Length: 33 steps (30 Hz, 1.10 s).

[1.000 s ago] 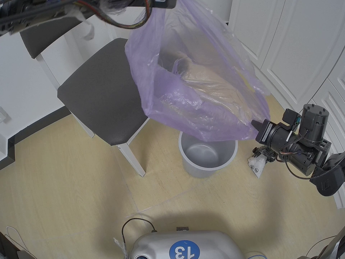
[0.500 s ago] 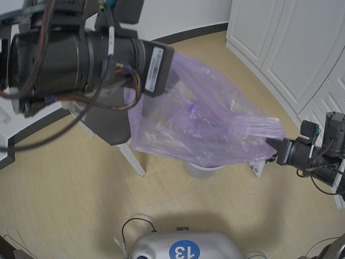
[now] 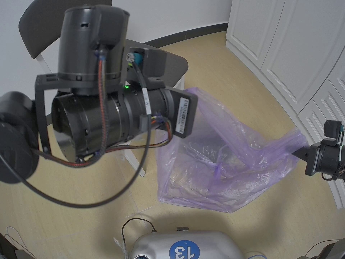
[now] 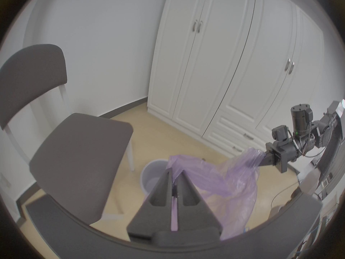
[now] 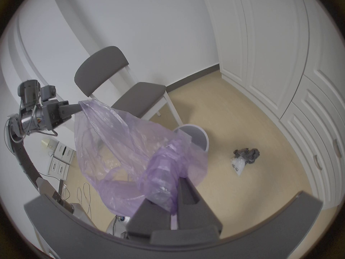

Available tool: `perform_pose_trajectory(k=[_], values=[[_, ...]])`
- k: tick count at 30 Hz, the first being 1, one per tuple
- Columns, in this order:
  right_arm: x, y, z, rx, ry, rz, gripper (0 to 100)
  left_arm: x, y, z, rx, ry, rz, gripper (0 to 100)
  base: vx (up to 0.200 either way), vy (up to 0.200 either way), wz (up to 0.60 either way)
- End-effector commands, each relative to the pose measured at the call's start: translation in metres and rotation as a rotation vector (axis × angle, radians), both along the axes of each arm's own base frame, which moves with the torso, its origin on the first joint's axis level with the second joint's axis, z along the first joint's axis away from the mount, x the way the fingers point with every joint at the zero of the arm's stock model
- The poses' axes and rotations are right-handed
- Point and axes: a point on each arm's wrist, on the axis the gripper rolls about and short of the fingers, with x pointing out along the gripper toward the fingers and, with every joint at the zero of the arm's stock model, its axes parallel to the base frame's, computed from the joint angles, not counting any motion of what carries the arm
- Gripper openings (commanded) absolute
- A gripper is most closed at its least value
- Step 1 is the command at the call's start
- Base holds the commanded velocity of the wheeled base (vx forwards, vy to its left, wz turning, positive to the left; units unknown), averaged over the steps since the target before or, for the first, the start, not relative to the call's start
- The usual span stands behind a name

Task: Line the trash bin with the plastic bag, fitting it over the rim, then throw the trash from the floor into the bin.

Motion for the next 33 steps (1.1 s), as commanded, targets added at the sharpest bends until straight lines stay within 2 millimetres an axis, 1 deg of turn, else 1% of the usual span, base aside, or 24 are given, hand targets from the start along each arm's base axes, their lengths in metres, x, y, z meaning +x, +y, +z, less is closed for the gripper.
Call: perform_pose_trajectory(k=[1,4,9,13,15,18,19,22,24,26,28,29,31,33], values=[[0.012,0.007,0.012,-0.016,-0.016,0.021,0,0.004,-0.016,-0.036,-0.026,0.016,-0.086,0,0.0,0.0,0.0],[0.02,0.009,0.013,-0.02,-0.007,0.015,0,0.006,-0.016,-0.034,-0.027,0.007,-0.078,0,0.0,0.0,0.0],[0.034,0.014,0.016,-0.02,-0.003,0.01,0,0.024,-0.017,-0.027,-0.039,-0.011,-0.008,0,0.0,0.0,0.0],[0.039,0.017,0.017,-0.021,-0.001,0.01,0,0.028,-0.015,-0.032,-0.001,0.0,0.008,0,0.0,0.0,0.0],[0.039,0.018,0.018,-0.021,-0.001,0.012,0,0.032,-0.018,-0.034,0.003,-0.007,0.024,0,0.0,0.0,0.0],[0.042,0.019,0.017,-0.025,0.002,0.014,0,0.026,-0.01,-0.028,0.012,-0.016,0.014,0,0.0,0.0,0.0],[0.045,0.021,0.016,-0.027,0.008,0.017,0,0.022,-0.004,-0.024,0.013,-0.013,0.004,0,0.0,0.0,0.0],[0.053,0.025,0.014,-0.036,0.022,0.018,0,0.022,-0.004,-0.026,0.03,0.013,-0.02,0,0.0,0.0,0.0],[0.064,0.031,0.011,-0.052,0.032,0.024,0,0.025,-0.009,-0.032,0.051,0.026,-0.026,0,0.0,0.0,0.0],[0.069,0.033,0.01,-0.068,0.032,0.028,0,0.026,-0.012,-0.033,0.051,0.026,-0.029,0,0.0,0.0,0.0],[0.079,0.037,0.008,-0.097,0.033,0.041,0,0.03,-0.017,-0.033,0.049,0.023,-0.032,0,0.0,0.0,0.0],[0.079,0.037,0.008,-0.1,0.035,0.041,0,0.03,-0.018,-0.034,0.05,0.025,-0.033,0,0.0,0.0,0.0],[0.094,0.044,0.004,-0.132,0.057,0.051,0,0.037,-0.029,-0.033,0.031,0.024,-0.036,0,0.0,0.0,0.0],[0.102,0.048,0.003,-0.142,0.069,0.054,0,0.042,-0.035,-0.034,0.027,0.025,-0.032,0,0.0,0.0,0.0]])
